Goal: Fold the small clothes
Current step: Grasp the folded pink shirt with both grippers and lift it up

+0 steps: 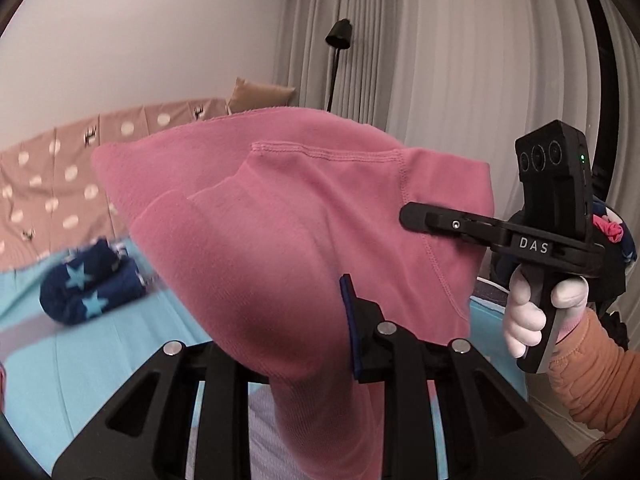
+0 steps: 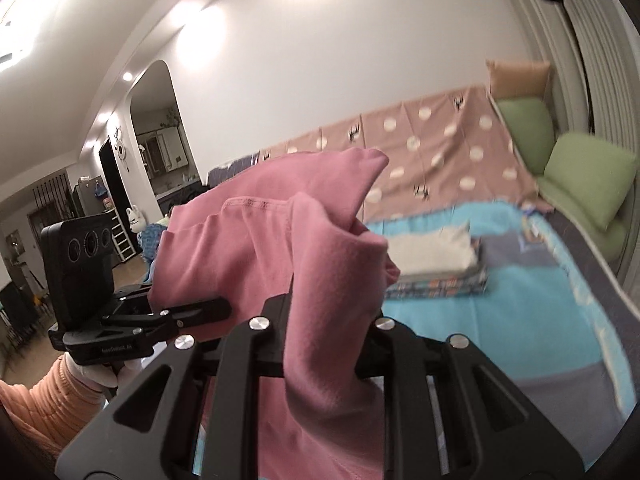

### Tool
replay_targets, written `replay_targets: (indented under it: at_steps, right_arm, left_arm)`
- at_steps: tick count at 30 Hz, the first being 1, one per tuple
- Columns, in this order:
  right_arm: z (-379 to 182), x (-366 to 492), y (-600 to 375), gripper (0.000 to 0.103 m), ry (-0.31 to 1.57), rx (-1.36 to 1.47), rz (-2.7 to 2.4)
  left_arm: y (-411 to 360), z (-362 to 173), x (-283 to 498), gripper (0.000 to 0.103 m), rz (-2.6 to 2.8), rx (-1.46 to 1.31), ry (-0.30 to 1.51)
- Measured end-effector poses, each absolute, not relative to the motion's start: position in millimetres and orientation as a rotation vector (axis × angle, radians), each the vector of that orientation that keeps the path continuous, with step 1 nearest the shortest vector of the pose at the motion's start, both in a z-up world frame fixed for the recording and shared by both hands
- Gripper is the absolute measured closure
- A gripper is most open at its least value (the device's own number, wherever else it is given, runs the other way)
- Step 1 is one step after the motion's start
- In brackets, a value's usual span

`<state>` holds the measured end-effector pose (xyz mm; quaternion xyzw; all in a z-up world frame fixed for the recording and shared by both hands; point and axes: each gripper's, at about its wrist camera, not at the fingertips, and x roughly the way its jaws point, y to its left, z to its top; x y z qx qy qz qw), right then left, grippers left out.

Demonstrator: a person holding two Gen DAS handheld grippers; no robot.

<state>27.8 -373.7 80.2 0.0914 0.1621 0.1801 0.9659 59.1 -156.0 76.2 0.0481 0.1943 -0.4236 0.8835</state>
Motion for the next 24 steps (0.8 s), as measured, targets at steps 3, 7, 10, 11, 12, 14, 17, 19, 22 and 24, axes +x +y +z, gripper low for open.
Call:
replay_targets:
  at_steps: [3,7,10,11,12,14,17,19,22,24]
  right_arm:
    - [89,29,-379,0.085,0.31,0.177,0.357]
    - [99,33,-383,0.085,0.296,0.171,0.339]
    - [110,39,-384,0.085,0.286,0.158,0.316]
    - [112,42,-385,0.085,0.284,0.157,0.31]
    - [115,44,-386,0.085,0.282,0.157,0.304]
    - [122,52,-387,0.085,0.277,0.153,0.289]
    - [132,70,-392,0.085,0.271,0.139,0.267]
    - [140,87,-396,0.085,0.266,0.138,0.252]
    - [150,112,-401,0.085,0.263,0.148,0.238]
    - [155,135,-405,0.085,0.264,0.156,0.23]
  left_arm:
    - [-159,86,58,0.079,-0.887,0.117,0.38]
    - [-169,98,59,0.079,-0.888,0.141,0.366]
    - [-175,108,69,0.079,-0.891,0.145,0.363]
    - [-178,111,73,0.079,-0.892,0.144,0.362]
    - [-180,116,78,0.079,-0.893,0.142,0.359]
    - [-185,122,88,0.079,-0.891,0.145,0.36]
    - [-194,134,114,0.079,-0.878,0.163,0.356]
    - [-199,140,131,0.079,-0.867,0.181,0.346]
    - [-207,149,158,0.079,-0.848,0.199,0.343]
    - [-213,153,180,0.079,-0.833,0.204,0.353]
